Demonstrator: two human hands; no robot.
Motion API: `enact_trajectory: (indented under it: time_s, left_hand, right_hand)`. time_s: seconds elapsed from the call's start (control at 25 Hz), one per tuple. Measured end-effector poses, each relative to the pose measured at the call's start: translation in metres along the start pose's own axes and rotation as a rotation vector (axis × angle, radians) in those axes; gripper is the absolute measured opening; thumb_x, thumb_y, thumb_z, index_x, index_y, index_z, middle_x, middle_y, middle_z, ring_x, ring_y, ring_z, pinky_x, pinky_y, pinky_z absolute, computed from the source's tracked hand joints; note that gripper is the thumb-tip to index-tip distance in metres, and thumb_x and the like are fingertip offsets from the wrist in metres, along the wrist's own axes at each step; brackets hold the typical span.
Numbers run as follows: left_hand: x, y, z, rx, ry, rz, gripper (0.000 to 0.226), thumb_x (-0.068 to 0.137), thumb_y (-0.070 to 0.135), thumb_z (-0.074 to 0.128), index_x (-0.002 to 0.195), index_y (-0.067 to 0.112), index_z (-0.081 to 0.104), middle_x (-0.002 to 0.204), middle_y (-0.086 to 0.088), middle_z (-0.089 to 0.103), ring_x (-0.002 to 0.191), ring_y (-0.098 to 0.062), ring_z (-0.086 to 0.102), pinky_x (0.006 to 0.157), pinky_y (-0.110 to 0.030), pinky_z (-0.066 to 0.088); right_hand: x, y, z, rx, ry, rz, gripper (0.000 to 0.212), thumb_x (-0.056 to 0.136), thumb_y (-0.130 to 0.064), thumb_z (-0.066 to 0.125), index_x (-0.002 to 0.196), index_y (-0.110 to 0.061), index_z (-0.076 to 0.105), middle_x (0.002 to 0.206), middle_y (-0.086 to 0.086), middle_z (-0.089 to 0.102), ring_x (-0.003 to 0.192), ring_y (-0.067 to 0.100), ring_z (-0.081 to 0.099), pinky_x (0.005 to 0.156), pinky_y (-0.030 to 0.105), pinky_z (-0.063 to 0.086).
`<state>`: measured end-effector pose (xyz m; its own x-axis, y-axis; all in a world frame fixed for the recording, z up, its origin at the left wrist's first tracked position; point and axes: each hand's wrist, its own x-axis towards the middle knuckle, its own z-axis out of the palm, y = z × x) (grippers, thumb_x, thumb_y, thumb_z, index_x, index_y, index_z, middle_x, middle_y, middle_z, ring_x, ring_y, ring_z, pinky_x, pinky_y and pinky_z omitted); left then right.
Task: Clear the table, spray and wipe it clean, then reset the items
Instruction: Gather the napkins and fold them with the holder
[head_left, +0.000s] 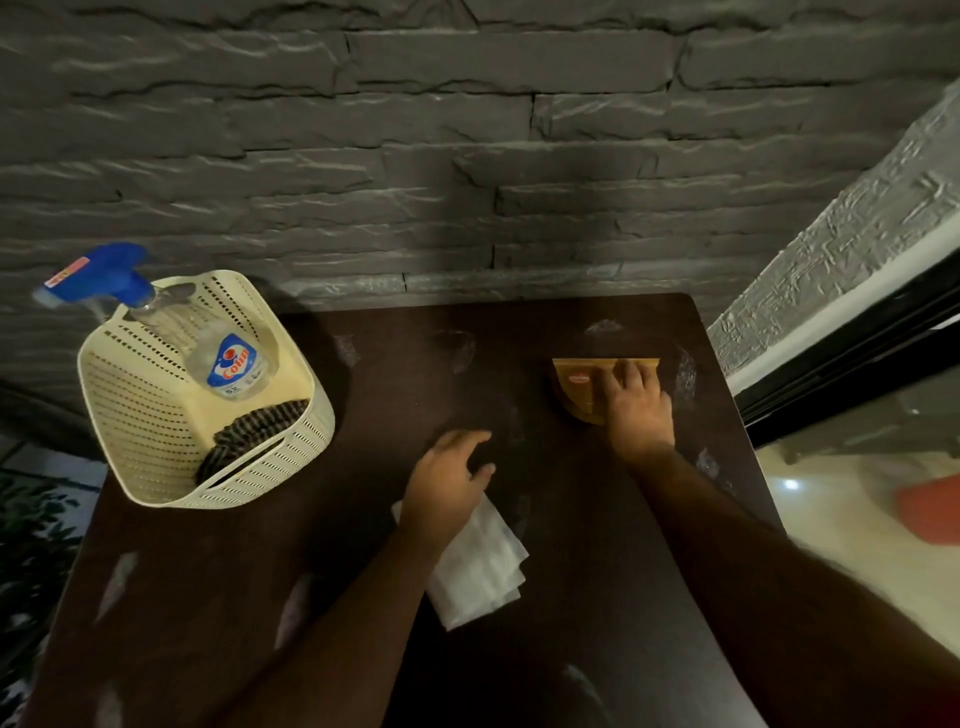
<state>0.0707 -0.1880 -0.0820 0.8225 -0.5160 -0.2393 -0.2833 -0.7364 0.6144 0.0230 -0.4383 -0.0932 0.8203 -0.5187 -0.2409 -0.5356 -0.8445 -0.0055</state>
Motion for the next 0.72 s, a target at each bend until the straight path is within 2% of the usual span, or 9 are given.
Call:
enact_trajectory:
  time_s: [0.16, 0.4, 0.52, 0.6, 0.72]
  left_hand:
    - [0.065, 0.051, 0.002, 0.162, -0.155, 0.161, 0.062, 0.093, 0.021, 0.060, 0.147, 0.031, 0.032, 0.155, 0.005, 0.028, 0.139, -0.016, 0.034, 0.109, -0.035, 0.038]
    - [0.121, 0.091, 0.046, 0.431, -0.255, 0.299, 0.075, 0.086, 0.016, 0.066, 0.148, 0.034, 0.028, 0.161, 0.000, 0.012, 0.142, -0.030, 0.022, 0.108, -0.047, 0.037]
    - [0.127, 0.096, 0.058, 0.458, -0.233, 0.270, 0.069, 0.084, 0.024, 0.070, 0.144, 0.032, 0.037, 0.158, -0.002, 0.019, 0.139, -0.032, 0.027, 0.105, -0.048, 0.040]
    - [0.127, 0.095, 0.053, 0.389, -0.186, 0.271, 0.053, 0.086, 0.030, 0.067, 0.136, 0.029, 0.047, 0.152, -0.002, 0.032, 0.133, -0.029, 0.037, 0.102, -0.045, 0.042]
    - [0.120, 0.080, 0.033, 0.290, -0.224, 0.310, 0.025, 0.096, 0.029, 0.052, 0.119, 0.026, 0.061, 0.119, 0.001, 0.058, 0.107, -0.019, 0.057, 0.089, -0.036, 0.049]
  right_hand:
    - [0.014, 0.013, 0.000, -0.026, -0.055, -0.035, 0.078, 0.082, -0.014, 0.065, 0.146, -0.027, 0.023, 0.158, 0.011, 0.015, 0.145, 0.037, 0.012, 0.111, 0.056, 0.030]
    - [0.022, 0.018, -0.002, -0.028, -0.013, -0.086, 0.066, 0.086, -0.019, 0.061, 0.143, -0.030, 0.030, 0.152, 0.011, 0.028, 0.135, 0.037, 0.032, 0.098, 0.053, 0.044]
    - [0.019, 0.022, -0.005, -0.033, -0.027, -0.132, 0.061, 0.086, -0.028, 0.060, 0.141, -0.032, 0.034, 0.151, 0.008, 0.031, 0.135, 0.035, 0.032, 0.098, 0.052, 0.043]
    - [0.016, 0.026, -0.012, -0.015, 0.036, -0.187, 0.046, 0.087, -0.037, 0.058, 0.131, -0.032, 0.048, 0.141, 0.004, 0.048, 0.130, 0.030, 0.042, 0.095, 0.047, 0.042]
    - [0.005, 0.026, -0.019, 0.098, 0.106, -0.185, 0.023, 0.091, -0.035, 0.051, 0.111, -0.033, 0.063, 0.110, -0.003, 0.067, 0.103, 0.020, 0.061, 0.089, 0.037, 0.040]
